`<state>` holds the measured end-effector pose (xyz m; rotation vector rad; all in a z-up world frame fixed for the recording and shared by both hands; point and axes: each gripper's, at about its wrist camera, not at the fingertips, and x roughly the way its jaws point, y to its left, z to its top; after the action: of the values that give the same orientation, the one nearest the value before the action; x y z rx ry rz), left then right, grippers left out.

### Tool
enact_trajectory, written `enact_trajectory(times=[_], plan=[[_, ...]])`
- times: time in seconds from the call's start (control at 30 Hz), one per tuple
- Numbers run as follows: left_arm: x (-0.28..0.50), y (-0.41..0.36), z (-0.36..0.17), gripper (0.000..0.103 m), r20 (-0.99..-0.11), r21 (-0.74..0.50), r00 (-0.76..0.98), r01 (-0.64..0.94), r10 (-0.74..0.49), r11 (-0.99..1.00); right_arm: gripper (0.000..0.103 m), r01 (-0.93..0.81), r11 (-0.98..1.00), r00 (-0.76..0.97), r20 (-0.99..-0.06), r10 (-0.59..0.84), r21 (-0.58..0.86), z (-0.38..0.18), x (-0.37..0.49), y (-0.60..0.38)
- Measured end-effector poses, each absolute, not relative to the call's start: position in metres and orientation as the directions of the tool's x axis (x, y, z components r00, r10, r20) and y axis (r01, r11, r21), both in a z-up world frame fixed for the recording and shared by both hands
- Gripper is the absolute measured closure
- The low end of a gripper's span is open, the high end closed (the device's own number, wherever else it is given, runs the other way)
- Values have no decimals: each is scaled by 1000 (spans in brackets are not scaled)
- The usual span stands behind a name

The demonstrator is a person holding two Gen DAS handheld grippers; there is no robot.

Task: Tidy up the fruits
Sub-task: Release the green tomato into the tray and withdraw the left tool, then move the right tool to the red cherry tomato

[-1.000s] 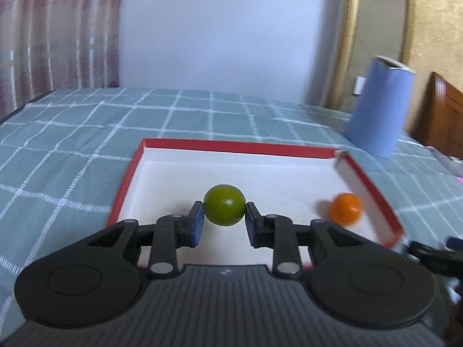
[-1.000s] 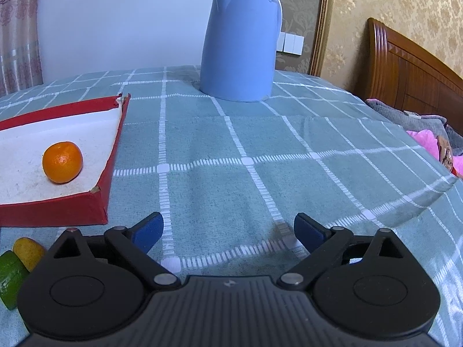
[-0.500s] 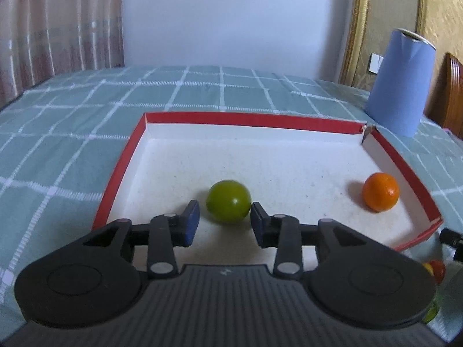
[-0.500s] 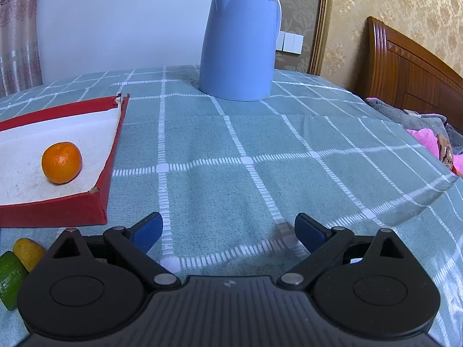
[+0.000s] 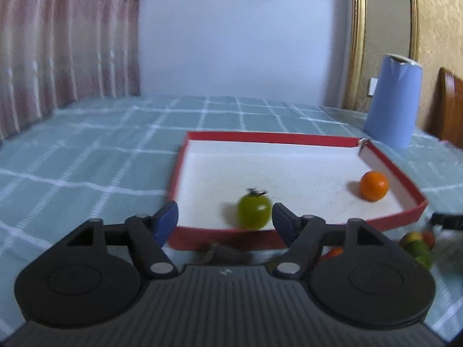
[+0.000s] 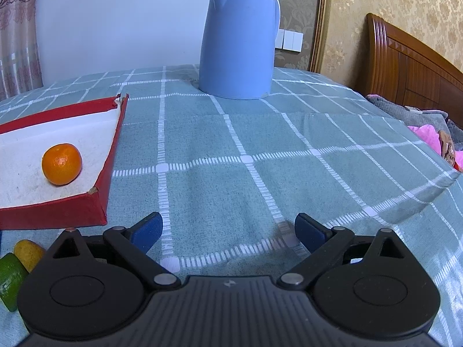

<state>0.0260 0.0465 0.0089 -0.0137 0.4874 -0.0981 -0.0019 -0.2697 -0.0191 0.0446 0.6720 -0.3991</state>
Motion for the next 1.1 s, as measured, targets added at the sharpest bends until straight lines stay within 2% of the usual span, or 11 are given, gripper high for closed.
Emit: enact_trajectory(times=[0.13,0.3,0.47,0.57,0.7,0.9,0.93,1.0,1.07,1.1], plan=[[10,54,6,29,-450,-77,879,137,-157,988,4,375,923,708,-614,-349,-92,-19,-2,-270],[-4,53,1,25,-458,-57,871,174,-180,983,4,376,922,707,-613,-353,-97,-19,-2,-269],[5,56,-5,20,-520,-85,827,201,-216,976,3,374,923,709,-612,-349,-93,-19,-2,-269],[5,51,-7,14,-531,-52,821,216,-210,975,3,365,929,726,-607,-324,-60,-17,-7,-271],[7,42,-11,13,-561,-9,802,240,-204,971,3,300,954,800,-537,-266,-25,-7,-30,-263],[14,33,-18,8,-609,41,774,246,-171,968,6,129,992,859,-500,-107,9,3,-57,-237],[14,33,-18,6,-609,42,775,243,-168,969,7,109,994,862,-499,-90,9,4,-58,-233],[15,35,-18,4,-615,33,771,238,-168,971,17,76,997,857,-511,-65,1,3,-55,-225],[18,37,-19,0,-624,14,761,237,-177,971,31,42,999,845,-533,-32,7,0,-49,-220],[20,38,-19,0,-628,7,757,240,-183,971,34,26,1000,836,-549,-14,13,-3,-45,-217]])
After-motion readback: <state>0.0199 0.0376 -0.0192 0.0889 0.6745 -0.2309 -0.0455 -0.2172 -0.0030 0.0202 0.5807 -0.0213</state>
